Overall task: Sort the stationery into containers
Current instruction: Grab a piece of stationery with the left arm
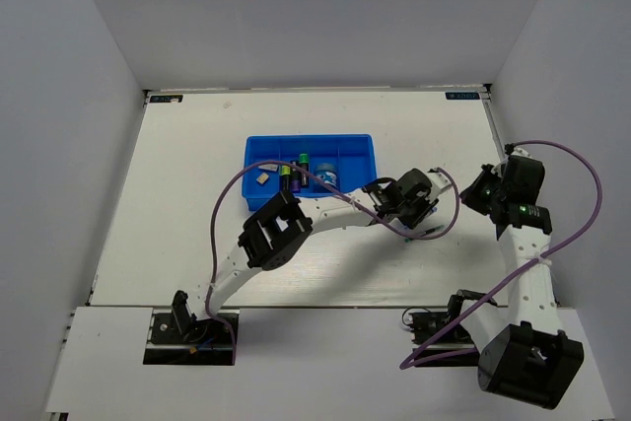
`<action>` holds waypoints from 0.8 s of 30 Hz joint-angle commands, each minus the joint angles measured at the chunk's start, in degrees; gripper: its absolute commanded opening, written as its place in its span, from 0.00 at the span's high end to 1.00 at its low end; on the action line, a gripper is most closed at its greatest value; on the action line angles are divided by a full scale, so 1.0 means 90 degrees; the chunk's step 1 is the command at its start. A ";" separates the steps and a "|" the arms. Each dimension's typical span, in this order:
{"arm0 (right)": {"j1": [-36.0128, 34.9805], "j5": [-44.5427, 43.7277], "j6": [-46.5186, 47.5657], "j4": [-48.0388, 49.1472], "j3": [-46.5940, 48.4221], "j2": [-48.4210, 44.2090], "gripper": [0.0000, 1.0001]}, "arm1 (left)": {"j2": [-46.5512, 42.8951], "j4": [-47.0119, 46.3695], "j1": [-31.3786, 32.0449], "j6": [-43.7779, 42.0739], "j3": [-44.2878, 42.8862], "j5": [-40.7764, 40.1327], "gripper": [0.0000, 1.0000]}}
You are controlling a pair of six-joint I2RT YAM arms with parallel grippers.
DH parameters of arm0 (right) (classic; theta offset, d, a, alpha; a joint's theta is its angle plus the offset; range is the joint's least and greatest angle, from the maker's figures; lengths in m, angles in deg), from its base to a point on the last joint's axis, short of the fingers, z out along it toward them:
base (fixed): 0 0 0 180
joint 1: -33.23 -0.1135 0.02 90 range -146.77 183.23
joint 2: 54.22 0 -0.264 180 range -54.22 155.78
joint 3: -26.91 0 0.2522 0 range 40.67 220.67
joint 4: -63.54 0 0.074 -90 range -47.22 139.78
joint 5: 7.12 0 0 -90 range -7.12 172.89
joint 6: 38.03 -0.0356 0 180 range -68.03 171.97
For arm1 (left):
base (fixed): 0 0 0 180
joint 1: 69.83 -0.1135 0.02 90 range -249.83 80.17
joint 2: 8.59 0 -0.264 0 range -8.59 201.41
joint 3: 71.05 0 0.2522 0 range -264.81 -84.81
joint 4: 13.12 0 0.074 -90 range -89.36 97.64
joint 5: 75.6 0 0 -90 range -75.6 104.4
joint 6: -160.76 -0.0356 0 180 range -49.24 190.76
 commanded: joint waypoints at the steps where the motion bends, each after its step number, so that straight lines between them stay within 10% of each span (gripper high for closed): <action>1: 0.0074 0.0218 -0.0075 0.0133 0.0010 -0.0131 0.93 | -0.0076 0.0095 0.0007 -0.0015 -0.0305 -0.0255 0.60; 18: 0.0260 0.0365 -0.0182 0.0124 0.0000 -0.0248 0.92 | 0.0217 0.0788 0.0095 -0.0102 -0.0091 -0.0382 0.55; 24: 0.0318 0.0414 -0.0221 0.0114 0.0000 -0.0287 0.92 | 0.0236 0.1314 0.0173 -0.0307 0.0085 -0.0636 0.75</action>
